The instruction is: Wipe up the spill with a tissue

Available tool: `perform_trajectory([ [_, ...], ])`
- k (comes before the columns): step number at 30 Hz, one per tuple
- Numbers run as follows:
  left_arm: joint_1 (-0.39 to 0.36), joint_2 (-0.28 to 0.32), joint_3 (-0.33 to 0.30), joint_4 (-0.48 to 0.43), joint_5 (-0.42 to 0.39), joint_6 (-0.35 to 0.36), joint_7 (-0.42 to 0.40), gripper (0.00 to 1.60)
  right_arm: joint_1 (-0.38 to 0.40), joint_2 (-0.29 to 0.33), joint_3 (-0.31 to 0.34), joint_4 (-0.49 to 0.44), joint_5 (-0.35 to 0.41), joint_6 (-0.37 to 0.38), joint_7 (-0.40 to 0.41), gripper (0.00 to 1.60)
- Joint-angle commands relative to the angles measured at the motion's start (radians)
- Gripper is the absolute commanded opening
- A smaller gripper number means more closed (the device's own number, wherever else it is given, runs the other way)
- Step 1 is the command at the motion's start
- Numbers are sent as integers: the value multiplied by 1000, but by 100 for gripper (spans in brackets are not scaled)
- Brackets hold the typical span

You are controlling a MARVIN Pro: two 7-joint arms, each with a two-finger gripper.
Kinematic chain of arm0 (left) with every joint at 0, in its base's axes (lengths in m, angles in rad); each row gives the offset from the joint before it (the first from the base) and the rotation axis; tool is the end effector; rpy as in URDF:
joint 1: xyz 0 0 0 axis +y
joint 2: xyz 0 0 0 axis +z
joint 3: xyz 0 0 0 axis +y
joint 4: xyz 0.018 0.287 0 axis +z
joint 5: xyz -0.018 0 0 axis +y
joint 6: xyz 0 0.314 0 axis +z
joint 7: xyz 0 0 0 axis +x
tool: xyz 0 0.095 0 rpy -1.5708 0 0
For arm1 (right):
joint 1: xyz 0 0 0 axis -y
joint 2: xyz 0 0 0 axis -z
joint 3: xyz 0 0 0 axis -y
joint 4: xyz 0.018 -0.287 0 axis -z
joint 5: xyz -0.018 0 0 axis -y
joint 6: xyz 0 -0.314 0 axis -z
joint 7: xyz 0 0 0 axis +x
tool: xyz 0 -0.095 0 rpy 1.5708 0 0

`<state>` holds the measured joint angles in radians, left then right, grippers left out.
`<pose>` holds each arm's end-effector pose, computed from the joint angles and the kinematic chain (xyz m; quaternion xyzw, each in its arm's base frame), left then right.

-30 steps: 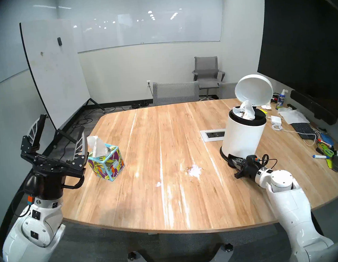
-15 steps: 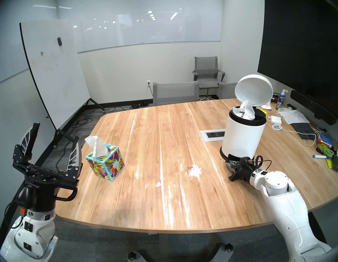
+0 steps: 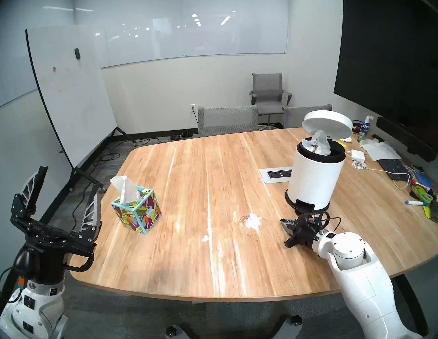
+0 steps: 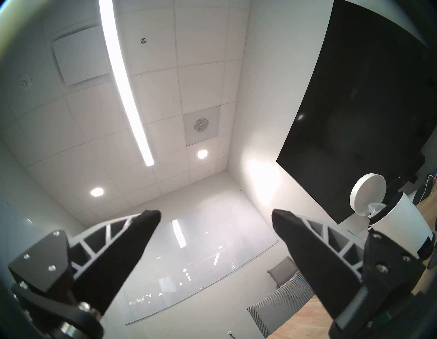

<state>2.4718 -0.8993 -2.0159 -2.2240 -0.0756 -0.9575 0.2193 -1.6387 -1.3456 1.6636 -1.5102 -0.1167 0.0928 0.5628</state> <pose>0.2051 0.1235 -0.1405 -0.3197 0.2486 -0.9119 0.0664 0.3885 -0.0654 -0.3632 -0.7801 -0.2513 -0.5693 0.0651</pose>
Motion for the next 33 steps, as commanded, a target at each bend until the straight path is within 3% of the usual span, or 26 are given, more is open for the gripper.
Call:
perform_trajectory([
  [1, 26, -4, -19, -25, -23, -2, -9, 160, -40, -32, 28, -110, 22, -42, -36, 0],
  [12, 33, -13, -32, -29, -56, -2, -48, 160, -60, -37, 49, -244, 10, 12, -56, 0],
  [33, 19, -47, -44, -31, -127, -2, -147, 160, -61, -68, -1, -340, -33, 89, -78, 0],
])
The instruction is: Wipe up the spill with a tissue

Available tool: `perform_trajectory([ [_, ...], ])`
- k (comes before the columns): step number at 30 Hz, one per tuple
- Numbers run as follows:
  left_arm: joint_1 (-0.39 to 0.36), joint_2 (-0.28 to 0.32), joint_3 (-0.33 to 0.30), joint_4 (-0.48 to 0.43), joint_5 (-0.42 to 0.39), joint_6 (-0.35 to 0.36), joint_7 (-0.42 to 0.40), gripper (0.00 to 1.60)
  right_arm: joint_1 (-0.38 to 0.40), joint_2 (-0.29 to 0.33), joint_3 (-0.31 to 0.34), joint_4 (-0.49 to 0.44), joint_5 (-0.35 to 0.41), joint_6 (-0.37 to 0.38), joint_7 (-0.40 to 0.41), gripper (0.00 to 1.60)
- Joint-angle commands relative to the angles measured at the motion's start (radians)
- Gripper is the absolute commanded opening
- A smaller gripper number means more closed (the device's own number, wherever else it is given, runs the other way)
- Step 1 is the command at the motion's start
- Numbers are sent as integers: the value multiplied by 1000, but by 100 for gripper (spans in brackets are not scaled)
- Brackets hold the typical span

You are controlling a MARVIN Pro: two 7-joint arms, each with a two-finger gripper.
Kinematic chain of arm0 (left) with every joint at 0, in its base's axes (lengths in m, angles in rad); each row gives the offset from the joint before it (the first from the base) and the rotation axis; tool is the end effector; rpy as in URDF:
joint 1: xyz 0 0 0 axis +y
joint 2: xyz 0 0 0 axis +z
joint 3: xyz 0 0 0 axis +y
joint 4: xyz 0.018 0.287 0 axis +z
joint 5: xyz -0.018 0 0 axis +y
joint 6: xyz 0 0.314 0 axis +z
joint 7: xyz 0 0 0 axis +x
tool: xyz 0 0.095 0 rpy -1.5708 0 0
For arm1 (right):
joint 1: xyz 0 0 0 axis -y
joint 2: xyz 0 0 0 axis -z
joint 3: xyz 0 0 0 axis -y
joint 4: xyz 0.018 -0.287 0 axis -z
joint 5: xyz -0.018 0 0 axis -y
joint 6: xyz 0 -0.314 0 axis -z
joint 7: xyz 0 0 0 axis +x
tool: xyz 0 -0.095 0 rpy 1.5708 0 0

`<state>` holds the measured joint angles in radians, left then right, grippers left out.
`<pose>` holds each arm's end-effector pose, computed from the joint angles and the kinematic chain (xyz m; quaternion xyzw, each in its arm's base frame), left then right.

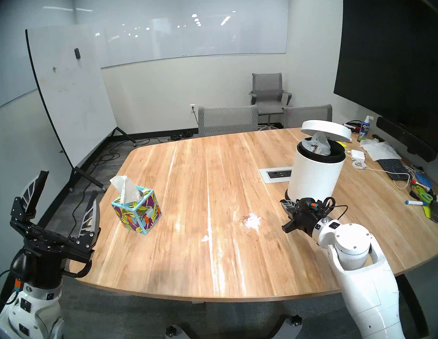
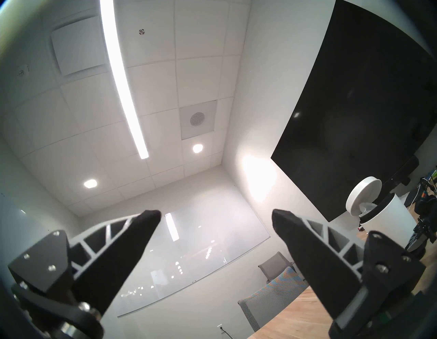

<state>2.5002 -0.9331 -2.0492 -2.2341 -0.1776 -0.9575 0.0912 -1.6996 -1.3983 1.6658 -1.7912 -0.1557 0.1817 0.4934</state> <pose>0.1986 0.1262 -0.1419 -0.3374 0.2526 -0.9055 0.0499 0.3818 -0.0384 -0.2876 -0.7412 -0.2417 -0.6257 0.0286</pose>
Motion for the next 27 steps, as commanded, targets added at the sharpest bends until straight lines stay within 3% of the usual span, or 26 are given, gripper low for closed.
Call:
perform_trajectory([
  [1, -10, -15, -11, -21, -29, -2, -25, 160, -3, -17, -3, -64, 5, 2, -9, 0],
  [12, -31, -47, -15, -18, -77, -2, -99, 160, -29, -13, 12, -92, 9, 7, -11, 0],
  [20, -49, -73, -18, -15, -116, -2, -162, 160, -7, 12, 41, -76, 29, 30, 25, 0],
  [21, -51, -75, -18, -15, -120, -2, -169, 160, -7, 12, 41, -76, 30, 30, 26, 39],
  [27, -66, -99, -21, -12, -155, -2, -224, 160, -4, 13, 45, -74, 32, 34, 40, 39],
])
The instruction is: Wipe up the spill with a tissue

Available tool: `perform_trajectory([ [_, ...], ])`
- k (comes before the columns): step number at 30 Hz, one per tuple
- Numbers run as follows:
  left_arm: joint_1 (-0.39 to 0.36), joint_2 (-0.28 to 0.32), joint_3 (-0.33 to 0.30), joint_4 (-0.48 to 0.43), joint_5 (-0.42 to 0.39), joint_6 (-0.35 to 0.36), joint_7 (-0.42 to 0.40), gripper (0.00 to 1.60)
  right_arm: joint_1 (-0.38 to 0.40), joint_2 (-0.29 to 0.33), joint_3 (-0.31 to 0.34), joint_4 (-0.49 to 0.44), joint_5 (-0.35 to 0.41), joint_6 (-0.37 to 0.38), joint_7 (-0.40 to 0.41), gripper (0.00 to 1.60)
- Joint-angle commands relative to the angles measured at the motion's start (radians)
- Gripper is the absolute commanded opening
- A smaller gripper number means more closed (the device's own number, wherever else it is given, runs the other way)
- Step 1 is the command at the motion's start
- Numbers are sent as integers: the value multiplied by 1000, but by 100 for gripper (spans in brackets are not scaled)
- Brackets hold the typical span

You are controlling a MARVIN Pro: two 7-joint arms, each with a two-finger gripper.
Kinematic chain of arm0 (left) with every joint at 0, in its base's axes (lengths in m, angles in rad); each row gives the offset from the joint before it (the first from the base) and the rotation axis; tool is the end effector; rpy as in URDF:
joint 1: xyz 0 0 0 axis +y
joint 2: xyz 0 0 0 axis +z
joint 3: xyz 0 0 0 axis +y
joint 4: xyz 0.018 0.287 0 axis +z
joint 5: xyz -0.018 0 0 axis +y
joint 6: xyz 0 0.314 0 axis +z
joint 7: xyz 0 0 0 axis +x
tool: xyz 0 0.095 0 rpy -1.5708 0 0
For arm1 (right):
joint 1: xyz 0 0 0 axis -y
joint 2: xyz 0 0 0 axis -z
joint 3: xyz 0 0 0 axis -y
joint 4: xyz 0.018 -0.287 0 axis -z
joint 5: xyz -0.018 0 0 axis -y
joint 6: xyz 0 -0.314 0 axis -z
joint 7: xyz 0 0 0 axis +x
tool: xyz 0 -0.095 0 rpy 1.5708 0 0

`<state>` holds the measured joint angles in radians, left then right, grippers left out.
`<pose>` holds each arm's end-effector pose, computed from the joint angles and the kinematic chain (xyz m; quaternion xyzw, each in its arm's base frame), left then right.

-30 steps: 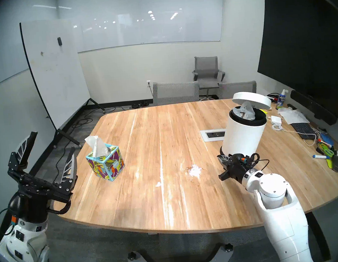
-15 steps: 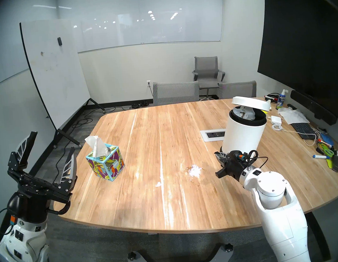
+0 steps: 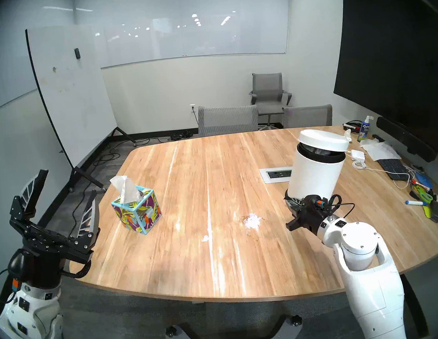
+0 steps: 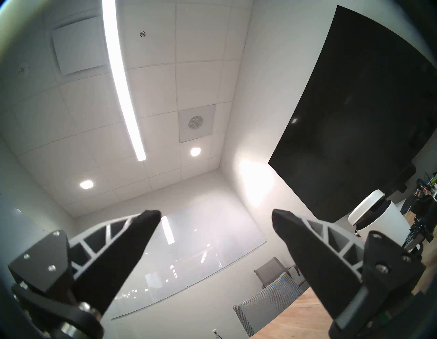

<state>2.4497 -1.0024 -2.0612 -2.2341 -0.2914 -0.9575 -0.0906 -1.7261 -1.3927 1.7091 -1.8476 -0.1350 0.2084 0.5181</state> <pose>0.1982 0.1260 -0.1391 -0.3300 0.2547 -0.9083 0.0343 0.3733 -0.0511 -0.2742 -0.7412 -0.2338 -0.6287 0.0271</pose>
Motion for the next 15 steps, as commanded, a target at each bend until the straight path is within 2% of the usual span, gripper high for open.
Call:
perform_trajectory([
  [1, -18, -33, -10, -12, -47, -2, -51, 160, 23, 7, 3, -18, 11, 8, 16, 39],
  [15, -59, -93, -19, -3, -137, -2, -196, 160, 26, 3, 7, -18, 8, 13, 29, 39],
])
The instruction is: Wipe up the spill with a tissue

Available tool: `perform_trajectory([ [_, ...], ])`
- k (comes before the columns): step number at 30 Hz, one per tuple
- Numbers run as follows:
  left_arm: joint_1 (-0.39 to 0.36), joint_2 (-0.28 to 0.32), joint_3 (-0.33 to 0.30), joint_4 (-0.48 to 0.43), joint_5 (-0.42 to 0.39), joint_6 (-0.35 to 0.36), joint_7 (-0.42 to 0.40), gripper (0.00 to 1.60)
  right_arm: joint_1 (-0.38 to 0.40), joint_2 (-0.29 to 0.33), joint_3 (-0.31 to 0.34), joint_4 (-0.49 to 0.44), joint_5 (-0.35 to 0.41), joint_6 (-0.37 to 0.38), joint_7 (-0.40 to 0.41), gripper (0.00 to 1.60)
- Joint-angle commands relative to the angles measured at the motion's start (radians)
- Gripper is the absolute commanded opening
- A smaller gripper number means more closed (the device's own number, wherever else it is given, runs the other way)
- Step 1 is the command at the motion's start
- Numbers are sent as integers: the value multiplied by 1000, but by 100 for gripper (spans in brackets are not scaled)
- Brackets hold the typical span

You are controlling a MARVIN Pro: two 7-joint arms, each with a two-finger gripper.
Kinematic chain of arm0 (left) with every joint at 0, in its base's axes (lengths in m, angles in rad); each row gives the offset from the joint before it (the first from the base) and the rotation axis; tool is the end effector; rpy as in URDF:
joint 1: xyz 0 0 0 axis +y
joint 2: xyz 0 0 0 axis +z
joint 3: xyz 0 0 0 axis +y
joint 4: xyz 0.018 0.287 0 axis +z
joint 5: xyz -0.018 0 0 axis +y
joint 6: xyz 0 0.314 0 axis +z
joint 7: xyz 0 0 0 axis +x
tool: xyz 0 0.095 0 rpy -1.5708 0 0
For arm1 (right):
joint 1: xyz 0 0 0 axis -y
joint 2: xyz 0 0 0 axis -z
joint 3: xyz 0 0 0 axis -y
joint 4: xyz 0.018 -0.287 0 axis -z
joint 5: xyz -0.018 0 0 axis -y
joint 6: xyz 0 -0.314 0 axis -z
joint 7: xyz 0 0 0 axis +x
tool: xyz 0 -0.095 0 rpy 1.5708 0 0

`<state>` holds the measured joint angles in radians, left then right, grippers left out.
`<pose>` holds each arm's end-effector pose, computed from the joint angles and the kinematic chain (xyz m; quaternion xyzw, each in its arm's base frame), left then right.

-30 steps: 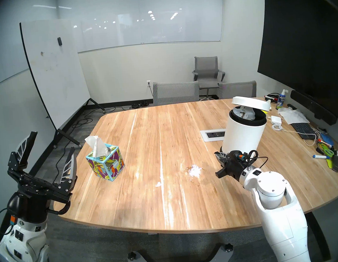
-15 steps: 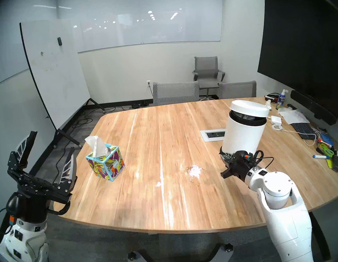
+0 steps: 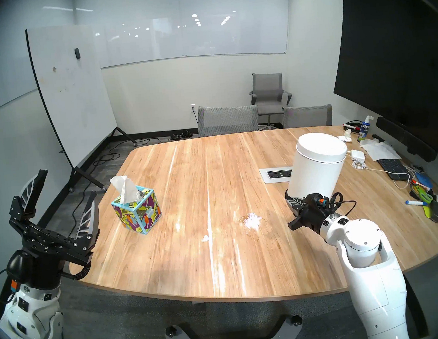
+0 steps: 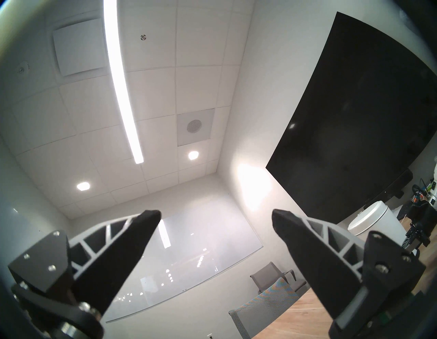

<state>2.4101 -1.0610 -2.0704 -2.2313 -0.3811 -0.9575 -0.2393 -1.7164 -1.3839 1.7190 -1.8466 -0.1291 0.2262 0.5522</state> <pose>0.1968 0.1256 -0.1382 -0.3215 0.2572 -0.9111 0.0213 0.3746 -0.0544 -0.2717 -0.7440 -0.2400 -0.6225 0.0355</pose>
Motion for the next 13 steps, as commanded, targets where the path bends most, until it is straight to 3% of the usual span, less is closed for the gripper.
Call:
perform_trajectory([
  [1, -23, -38, -10, -5, -54, -2, -58, 160, 16, -6, -2, -19, 2, -5, -5, 39],
  [13, -62, -93, -20, 8, -141, -2, -196, 160, 17, -9, -1, -19, 0, -6, -3, 39],
])
